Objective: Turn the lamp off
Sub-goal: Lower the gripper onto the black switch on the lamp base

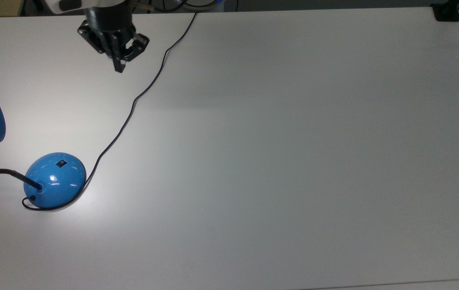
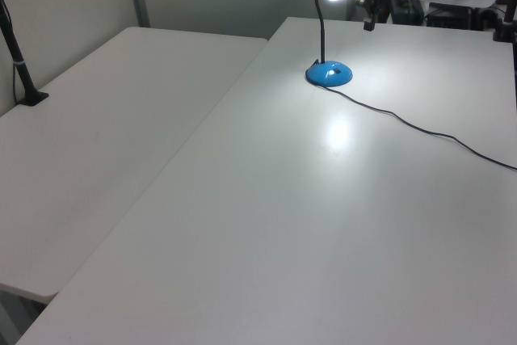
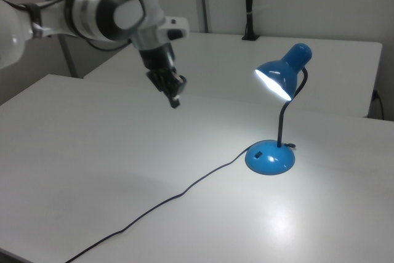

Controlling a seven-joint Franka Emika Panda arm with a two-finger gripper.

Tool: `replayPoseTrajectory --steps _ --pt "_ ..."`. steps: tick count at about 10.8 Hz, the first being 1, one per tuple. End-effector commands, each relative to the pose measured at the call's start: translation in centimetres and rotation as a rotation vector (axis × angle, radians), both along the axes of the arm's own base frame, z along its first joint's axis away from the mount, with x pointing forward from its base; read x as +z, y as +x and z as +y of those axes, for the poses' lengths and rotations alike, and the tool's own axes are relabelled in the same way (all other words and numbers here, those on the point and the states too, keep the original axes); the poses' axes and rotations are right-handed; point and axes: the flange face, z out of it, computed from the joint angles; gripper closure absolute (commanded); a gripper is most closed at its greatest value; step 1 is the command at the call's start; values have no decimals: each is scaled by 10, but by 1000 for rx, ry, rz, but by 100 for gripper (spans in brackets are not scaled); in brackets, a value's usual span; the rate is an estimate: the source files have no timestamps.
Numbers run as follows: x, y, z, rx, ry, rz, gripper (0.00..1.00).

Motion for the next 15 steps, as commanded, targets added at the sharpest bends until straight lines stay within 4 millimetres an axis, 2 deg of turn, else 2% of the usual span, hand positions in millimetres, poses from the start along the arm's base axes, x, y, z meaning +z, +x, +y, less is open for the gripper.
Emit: replayPoseTrajectory --steps 1,4,5,8,10,12,15 --pt "-50 25 -65 -168 21 -73 100" --pt "-87 40 -104 -253 19 -154 100" --pt "-99 43 -110 -274 20 -168 100" --pt "-132 53 -122 -331 26 -195 100" --pt "-147 57 -126 -336 27 -202 100" --pt "-162 60 -138 -381 32 -243 100" --pt "-175 64 -139 -371 22 -266 100"
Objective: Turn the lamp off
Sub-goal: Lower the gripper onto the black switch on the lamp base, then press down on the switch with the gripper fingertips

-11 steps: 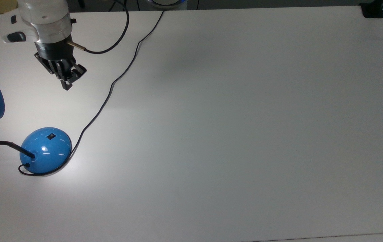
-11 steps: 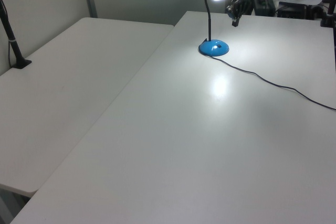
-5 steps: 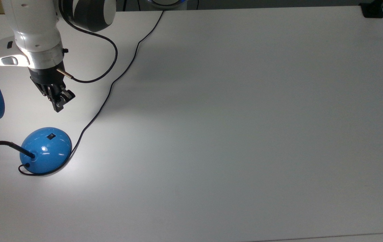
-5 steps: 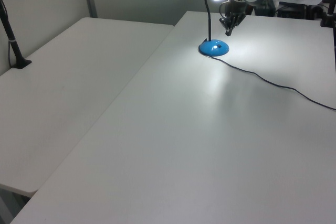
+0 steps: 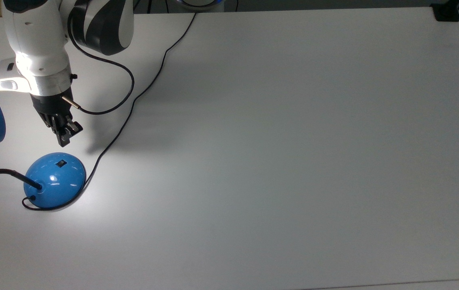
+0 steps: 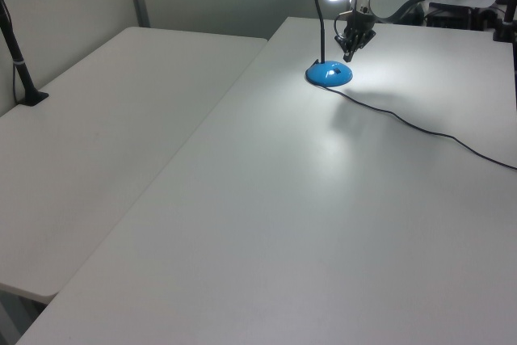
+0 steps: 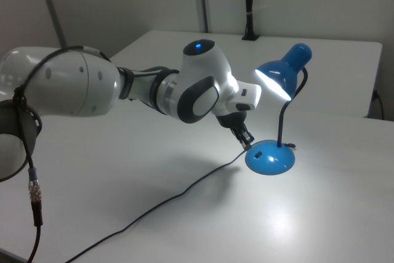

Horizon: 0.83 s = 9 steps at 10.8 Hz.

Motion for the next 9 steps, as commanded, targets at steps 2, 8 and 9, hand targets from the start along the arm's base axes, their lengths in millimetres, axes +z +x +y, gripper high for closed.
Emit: replayPoseTrajectory --steps 2,8,9 --pt "-16 7 -2 -2 -8 -48 100" --pt "-31 9 -14 56 -42 -66 100" --pt "-35 9 -15 66 -45 -63 100"
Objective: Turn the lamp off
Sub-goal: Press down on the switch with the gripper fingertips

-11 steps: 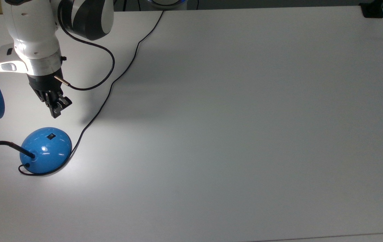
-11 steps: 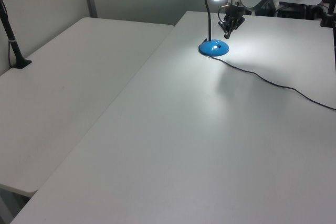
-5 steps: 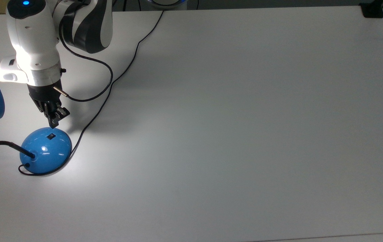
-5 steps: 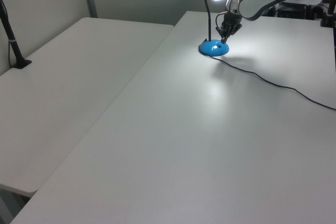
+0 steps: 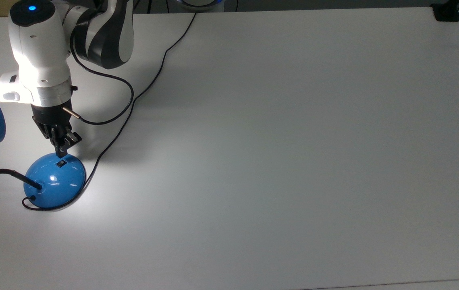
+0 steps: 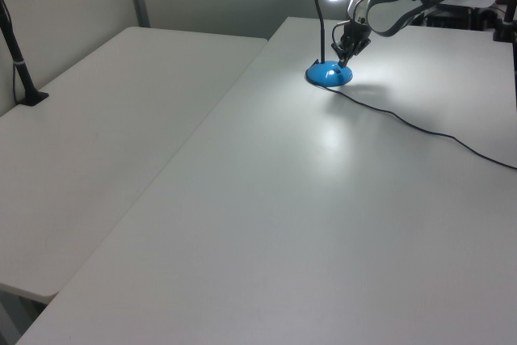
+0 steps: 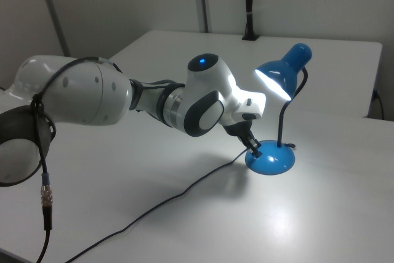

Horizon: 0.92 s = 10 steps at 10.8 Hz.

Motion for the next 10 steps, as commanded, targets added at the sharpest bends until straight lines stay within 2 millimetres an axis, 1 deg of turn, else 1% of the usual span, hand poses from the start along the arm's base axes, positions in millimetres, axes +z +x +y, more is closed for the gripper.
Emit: replayPoseTrajectory --steps 1,3,4,9,10 --pt "-7 1 -6 57 -27 -5 100" --pt "-8 1 -6 67 -32 -3 100" --pt "-12 2 -6 67 -30 1 100" --pt "-11 5 -6 83 -50 -43 100" --pt "-16 5 -4 97 -50 -34 100"
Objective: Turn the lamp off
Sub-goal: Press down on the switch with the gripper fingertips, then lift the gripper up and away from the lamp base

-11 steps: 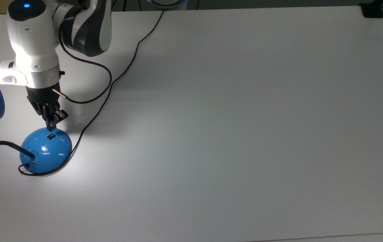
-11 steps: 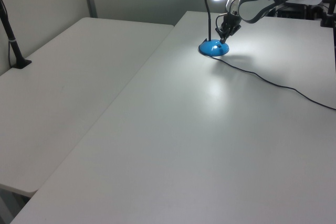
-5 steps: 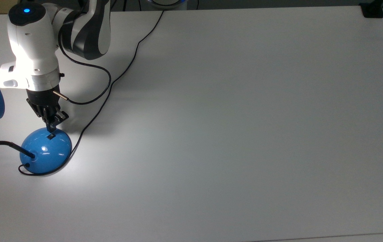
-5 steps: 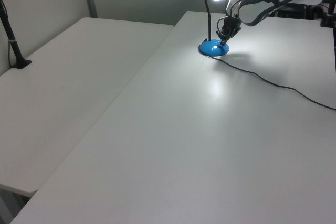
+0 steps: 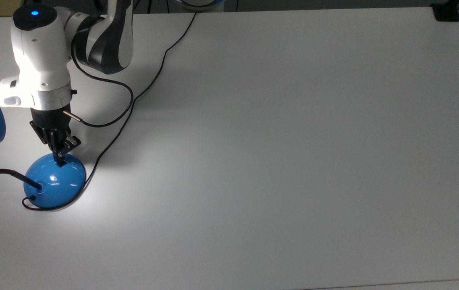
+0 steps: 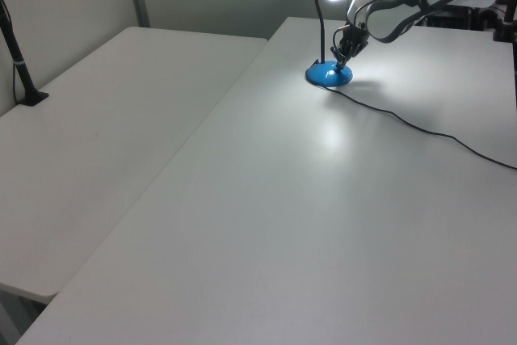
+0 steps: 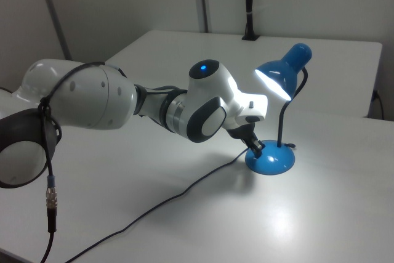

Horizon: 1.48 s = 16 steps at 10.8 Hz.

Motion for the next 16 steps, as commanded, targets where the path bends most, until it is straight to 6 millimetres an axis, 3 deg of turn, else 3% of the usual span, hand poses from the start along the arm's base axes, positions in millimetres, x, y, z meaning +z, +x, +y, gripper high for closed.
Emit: replayPoseTrajectory --steps 1,11,13,16 --pt "-6 2 0 41 -17 -3 100" --pt "-30 -10 12 71 18 123 100" --pt "-13 -15 17 69 35 168 100" --pt "35 -18 78 150 83 274 100"
